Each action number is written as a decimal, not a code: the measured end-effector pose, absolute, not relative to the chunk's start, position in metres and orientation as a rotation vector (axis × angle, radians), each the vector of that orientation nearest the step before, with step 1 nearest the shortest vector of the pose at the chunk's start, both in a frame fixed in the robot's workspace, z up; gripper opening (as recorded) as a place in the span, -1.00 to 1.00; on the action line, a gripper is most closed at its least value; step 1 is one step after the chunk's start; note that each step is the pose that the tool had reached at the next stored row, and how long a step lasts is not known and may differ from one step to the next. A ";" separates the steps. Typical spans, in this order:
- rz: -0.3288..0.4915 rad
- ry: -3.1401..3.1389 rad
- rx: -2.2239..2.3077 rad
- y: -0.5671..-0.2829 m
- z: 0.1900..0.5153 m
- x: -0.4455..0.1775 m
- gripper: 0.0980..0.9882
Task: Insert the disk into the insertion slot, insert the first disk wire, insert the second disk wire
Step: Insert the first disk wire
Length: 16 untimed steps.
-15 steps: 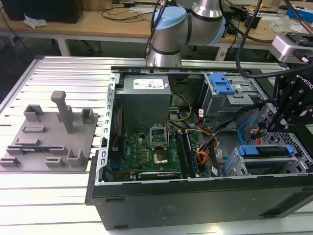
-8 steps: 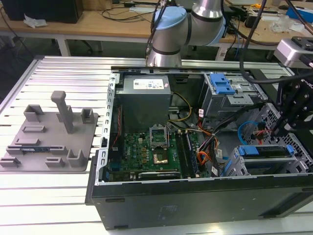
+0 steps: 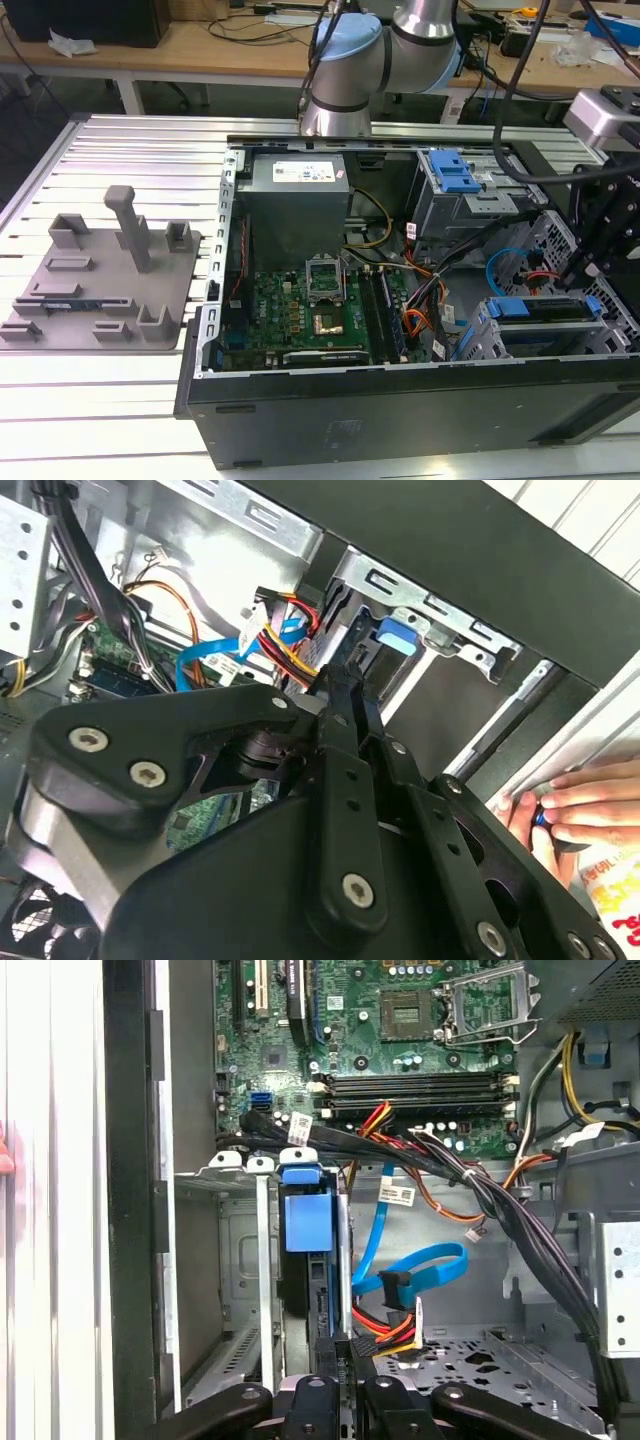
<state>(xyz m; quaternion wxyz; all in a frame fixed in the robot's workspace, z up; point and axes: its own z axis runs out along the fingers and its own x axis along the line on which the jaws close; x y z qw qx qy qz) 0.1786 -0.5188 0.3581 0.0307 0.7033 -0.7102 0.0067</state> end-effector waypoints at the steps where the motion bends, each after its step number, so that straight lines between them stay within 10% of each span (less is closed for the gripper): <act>1: 0.022 -2.187 2.168 -0.519 0.358 0.179 -0.85; 16: 0.050 -2.183 2.176 -0.522 0.353 0.178 -0.85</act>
